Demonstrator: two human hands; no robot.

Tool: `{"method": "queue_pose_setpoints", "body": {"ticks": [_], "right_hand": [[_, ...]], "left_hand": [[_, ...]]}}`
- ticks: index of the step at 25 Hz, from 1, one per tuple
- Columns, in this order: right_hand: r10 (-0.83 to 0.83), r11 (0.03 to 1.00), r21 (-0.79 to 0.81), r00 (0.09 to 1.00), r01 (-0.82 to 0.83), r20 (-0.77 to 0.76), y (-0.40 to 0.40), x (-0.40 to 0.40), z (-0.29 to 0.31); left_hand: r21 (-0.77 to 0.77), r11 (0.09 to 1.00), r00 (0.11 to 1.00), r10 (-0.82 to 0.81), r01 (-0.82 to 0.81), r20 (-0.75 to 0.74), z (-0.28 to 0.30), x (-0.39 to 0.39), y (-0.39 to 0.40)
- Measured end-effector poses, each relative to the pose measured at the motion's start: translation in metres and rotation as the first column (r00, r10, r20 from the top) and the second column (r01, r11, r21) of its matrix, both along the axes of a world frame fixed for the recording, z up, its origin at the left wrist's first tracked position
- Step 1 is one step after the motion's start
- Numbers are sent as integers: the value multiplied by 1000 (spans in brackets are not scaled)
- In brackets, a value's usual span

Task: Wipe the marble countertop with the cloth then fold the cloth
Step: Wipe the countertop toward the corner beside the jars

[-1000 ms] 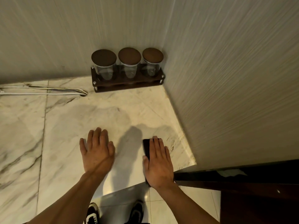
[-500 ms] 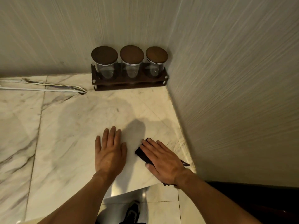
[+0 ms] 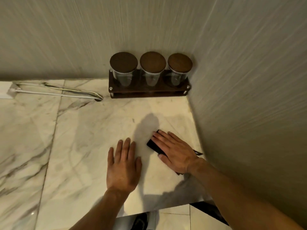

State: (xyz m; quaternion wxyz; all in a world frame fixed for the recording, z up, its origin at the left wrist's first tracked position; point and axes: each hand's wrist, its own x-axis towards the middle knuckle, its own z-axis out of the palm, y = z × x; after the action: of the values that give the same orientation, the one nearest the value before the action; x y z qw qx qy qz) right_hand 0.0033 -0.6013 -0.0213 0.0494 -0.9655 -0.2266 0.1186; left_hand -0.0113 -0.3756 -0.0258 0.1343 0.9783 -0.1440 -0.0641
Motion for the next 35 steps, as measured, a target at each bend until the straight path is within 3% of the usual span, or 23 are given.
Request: {"method": "queue_pose_setpoints", "body": {"ticks": [10,16,19,24,35], "right_hand": [[-95,995,-15,994,96,50,-9,67,-7],[-295,955,1,950,297,101,-7,99,-11],[-472,882,49,875,469,111,-4,108,-13],[-734,677,157,675,719,73,2,112,-13],[-858,513,194,504,836,99,8,92,-9]], "left_hand": [[62,998,1000,-2,3,-10,-10,2,0],[116,993,1000,-2,4,-22,-9,3,-1],[128,992,1000,2,1,-30,-7,3,-2],[122,993,1000,2,1,-28,-6,4,-3],[71,997,1000,-12,11,7,-13,3,0]]}}
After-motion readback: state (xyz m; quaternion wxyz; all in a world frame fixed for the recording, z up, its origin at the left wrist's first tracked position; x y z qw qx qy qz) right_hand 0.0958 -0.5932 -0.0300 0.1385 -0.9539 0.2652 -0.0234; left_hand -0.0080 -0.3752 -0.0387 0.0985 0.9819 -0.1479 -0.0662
